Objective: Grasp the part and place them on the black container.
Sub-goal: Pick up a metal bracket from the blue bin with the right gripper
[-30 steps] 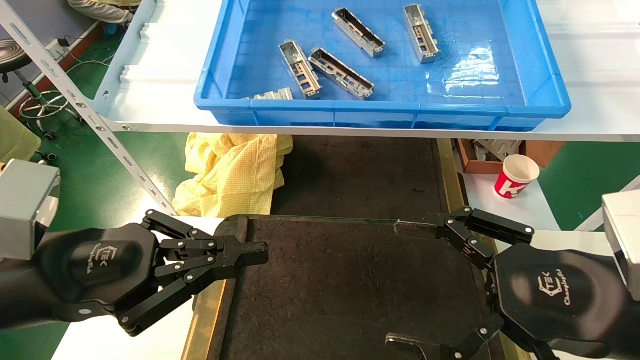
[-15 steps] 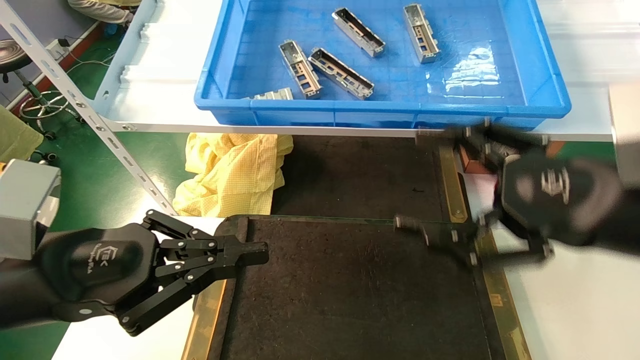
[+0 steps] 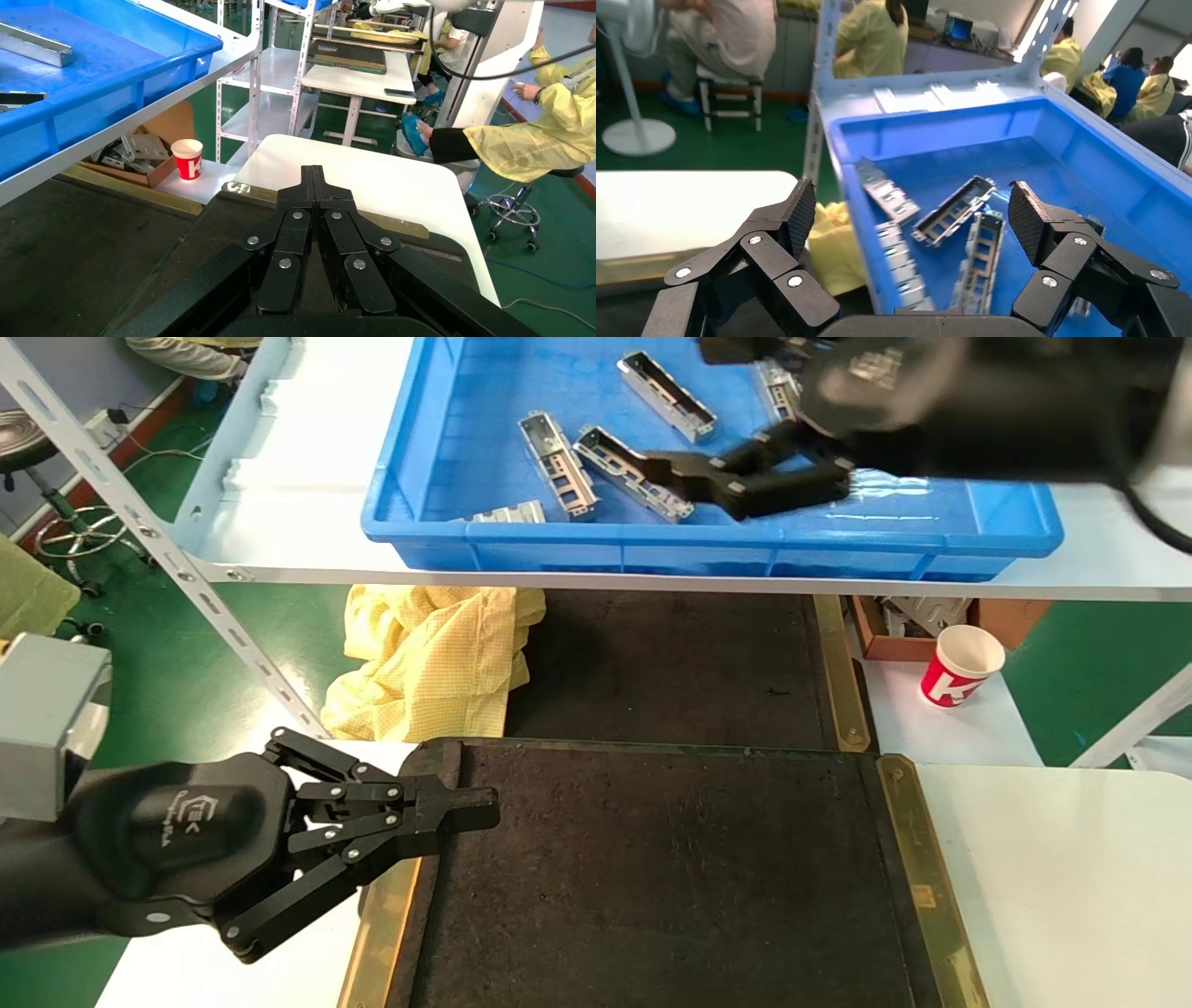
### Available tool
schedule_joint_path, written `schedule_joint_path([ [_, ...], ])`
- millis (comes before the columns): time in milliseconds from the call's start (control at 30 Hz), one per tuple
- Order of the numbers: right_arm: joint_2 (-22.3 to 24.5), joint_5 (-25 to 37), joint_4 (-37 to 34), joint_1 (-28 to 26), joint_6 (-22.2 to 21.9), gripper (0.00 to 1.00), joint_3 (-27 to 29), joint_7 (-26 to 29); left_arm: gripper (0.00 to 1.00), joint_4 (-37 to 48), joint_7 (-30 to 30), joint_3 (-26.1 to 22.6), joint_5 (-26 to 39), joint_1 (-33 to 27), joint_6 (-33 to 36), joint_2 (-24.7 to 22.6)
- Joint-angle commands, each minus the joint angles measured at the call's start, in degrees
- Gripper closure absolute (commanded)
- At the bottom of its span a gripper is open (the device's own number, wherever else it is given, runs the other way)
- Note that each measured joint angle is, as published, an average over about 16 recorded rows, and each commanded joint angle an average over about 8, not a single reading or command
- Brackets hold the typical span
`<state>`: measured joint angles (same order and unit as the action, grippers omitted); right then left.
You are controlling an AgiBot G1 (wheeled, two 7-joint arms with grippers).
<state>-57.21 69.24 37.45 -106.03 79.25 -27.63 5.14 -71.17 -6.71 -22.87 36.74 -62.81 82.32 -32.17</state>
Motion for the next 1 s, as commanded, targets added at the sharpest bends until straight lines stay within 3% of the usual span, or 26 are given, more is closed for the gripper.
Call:
schedule_joint_path([
  [33, -2.61, 2.25, -5.29, -3.46, 0.09, 0.00, -1.28, -1.83, 0.11, 0.00, 0.00, 0.00, 0.00, 0.00, 0.00, 0.00],
  [100, -4.67, 4.11, -9.77, -5.51, -2.01, 0.00, -2.09, -3.88, 0.00, 0.00, 0.00, 0.00, 0.00, 0.00, 0.00, 0.00],
  [400, -11.84, 9.08, -23.44, -10.72, -12.35, 0.00, -4.07, -10.49, 0.00, 0.00, 0.00, 0.00, 0.00, 0.00, 0.00, 0.00],
  [1000, -19.68, 13.03, -33.54, -14.50, -18.37, 0.00, -6.68, -16.35, 0.00, 0.00, 0.00, 0.00, 0.00, 0.00, 0.00, 0.00],
])
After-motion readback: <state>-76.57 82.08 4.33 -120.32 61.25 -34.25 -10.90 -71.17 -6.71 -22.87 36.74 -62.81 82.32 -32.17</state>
